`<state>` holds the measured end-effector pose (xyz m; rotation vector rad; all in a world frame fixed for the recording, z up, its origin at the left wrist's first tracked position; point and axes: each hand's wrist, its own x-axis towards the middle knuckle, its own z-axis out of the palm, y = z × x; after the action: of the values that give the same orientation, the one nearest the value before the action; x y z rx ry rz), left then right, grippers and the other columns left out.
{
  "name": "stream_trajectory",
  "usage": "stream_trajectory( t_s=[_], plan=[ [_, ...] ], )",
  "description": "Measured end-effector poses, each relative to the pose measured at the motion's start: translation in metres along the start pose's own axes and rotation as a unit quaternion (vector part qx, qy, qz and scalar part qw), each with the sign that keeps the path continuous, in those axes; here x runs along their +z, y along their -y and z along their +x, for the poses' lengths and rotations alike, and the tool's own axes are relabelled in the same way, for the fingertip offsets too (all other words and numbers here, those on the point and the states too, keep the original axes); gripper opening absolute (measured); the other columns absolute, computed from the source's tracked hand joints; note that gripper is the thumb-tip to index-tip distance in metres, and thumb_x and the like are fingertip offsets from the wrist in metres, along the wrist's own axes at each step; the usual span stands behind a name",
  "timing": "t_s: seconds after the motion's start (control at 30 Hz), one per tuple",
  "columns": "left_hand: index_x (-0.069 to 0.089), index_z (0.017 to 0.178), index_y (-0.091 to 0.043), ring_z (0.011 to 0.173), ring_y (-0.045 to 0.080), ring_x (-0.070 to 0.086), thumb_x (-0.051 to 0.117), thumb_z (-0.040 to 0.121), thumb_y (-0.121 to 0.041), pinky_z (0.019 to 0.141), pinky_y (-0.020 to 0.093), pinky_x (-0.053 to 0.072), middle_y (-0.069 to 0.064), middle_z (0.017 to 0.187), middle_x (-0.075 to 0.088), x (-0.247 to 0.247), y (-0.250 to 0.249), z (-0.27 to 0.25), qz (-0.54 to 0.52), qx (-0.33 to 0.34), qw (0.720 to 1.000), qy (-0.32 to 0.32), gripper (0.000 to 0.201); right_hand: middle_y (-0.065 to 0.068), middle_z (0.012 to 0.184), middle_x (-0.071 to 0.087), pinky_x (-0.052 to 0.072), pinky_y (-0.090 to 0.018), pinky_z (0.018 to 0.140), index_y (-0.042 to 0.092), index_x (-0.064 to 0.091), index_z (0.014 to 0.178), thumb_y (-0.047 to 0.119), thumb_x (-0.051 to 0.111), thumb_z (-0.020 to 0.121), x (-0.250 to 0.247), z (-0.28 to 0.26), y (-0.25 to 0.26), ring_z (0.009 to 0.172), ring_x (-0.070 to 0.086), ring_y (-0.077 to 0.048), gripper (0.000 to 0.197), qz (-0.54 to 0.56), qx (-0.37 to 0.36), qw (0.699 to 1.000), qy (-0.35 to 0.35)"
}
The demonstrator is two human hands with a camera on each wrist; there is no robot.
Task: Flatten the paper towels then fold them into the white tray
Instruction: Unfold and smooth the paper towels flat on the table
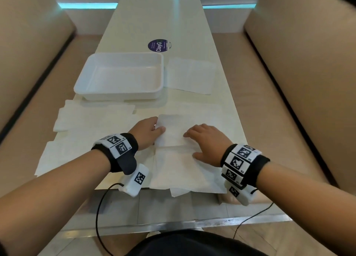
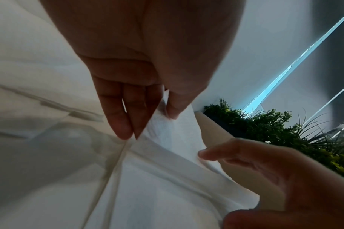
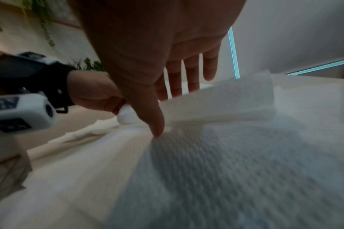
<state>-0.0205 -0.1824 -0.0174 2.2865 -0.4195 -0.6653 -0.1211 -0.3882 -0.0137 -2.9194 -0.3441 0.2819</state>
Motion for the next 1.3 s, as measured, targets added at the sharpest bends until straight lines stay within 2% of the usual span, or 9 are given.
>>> stream_trajectory(
  t_s=[0.27,0.4,0.5,0.57,0.7,0.83,1.07,1.2,1.3],
  plan=[
    [0.053,0.119,-0.014,0.083,0.016,0.063,0.055,0.094,-0.039,0.077,0.034,0.052,-0.001,0.092,0.066,0.0,0.001,-0.003,0.032,0.008,0.999,-0.017,0.036,0.006,0.104,0.065,0.038,-0.028,0.079,0.025,0.067,0.104,0.024,0.048,0.094,0.002,0.005,-0.006,0.094,0.057,-0.018,0.021,0.023,0.044,0.997,-0.053],
    [0.036,0.141,-0.029,0.13,0.013,0.037,0.064,0.08,-0.059,0.106,0.034,0.036,-0.008,0.141,0.042,-0.001,-0.005,-0.018,0.114,0.114,0.984,-0.082,0.073,0.009,0.097,0.066,0.04,-0.026,0.076,0.025,0.067,0.099,0.027,0.053,0.092,-0.003,-0.003,-0.009,0.092,0.058,-0.015,0.016,0.072,0.061,0.992,-0.08],
    [0.032,0.146,-0.036,0.142,0.006,0.02,0.064,0.081,-0.058,0.118,0.031,0.02,-0.015,0.154,0.028,0.005,-0.015,-0.027,0.2,0.201,0.959,-0.019,0.076,0.01,0.098,0.067,0.042,-0.026,0.076,0.027,0.067,0.098,0.029,0.055,0.092,-0.008,-0.008,-0.007,0.092,0.059,-0.013,0.013,0.111,0.082,0.986,-0.089],
    [0.029,0.148,-0.036,0.144,0.004,0.02,0.058,0.09,-0.049,0.115,0.024,0.016,-0.013,0.155,0.029,0.015,-0.015,-0.026,0.241,0.191,0.951,0.022,0.066,0.01,0.099,0.068,0.046,-0.028,0.078,0.028,0.066,0.098,0.031,0.055,0.092,-0.01,-0.01,-0.004,0.093,0.061,-0.013,0.013,0.123,0.09,0.985,-0.083],
    [0.043,0.142,-0.034,0.134,0.014,0.044,0.042,0.101,-0.03,0.109,0.029,0.034,-0.004,0.145,0.049,0.026,-0.012,-0.022,0.259,0.164,0.951,0.031,0.041,0.009,0.101,0.066,0.045,-0.029,0.079,0.028,0.062,0.104,0.032,0.054,0.091,-0.012,-0.013,-0.003,0.095,0.06,-0.016,0.015,0.114,0.101,0.986,-0.07],
    [0.051,0.137,-0.034,0.114,0.02,0.06,0.042,0.101,-0.032,0.095,0.03,0.045,0.001,0.128,0.063,0.03,-0.021,-0.026,0.248,0.177,0.952,0.037,0.037,0.006,0.119,0.065,0.041,-0.031,0.092,0.03,0.052,0.131,0.039,0.055,0.092,-0.012,-0.009,0.007,0.108,0.059,-0.019,0.04,0.048,0.063,0.996,-0.028],
    [0.05,0.137,-0.031,0.123,0.008,0.053,0.045,0.099,-0.04,0.098,0.015,0.038,-0.007,0.135,0.057,-0.002,-0.018,-0.031,0.18,0.171,0.966,0.077,0.04,0.004,0.119,0.067,0.042,-0.026,0.086,0.036,0.059,0.127,0.045,0.049,0.096,-0.031,-0.021,-0.01,0.11,0.06,-0.02,0.034,0.047,0.105,0.993,-0.011],
    [0.058,0.129,-0.033,0.112,-0.006,0.055,0.051,0.097,-0.037,0.087,-0.002,0.035,-0.018,0.124,0.059,-0.014,-0.007,-0.038,0.097,0.158,0.981,0.049,0.033,0.003,0.105,0.072,0.05,-0.028,0.079,0.034,0.066,0.117,0.049,0.06,0.087,-0.037,-0.029,-0.03,0.082,0.061,-0.01,0.034,0.157,0.145,0.977,-0.011],
    [0.066,0.121,-0.03,0.101,-0.011,0.059,0.052,0.097,-0.035,0.082,0.002,0.04,-0.021,0.114,0.064,-0.017,-0.005,-0.04,0.053,0.148,0.987,0.028,0.028,0.007,0.087,0.073,0.052,-0.029,0.072,0.032,0.07,0.111,0.046,0.064,0.085,-0.036,-0.032,-0.044,0.069,0.059,-0.007,0.031,0.195,0.171,0.966,-0.028]
  ],
)
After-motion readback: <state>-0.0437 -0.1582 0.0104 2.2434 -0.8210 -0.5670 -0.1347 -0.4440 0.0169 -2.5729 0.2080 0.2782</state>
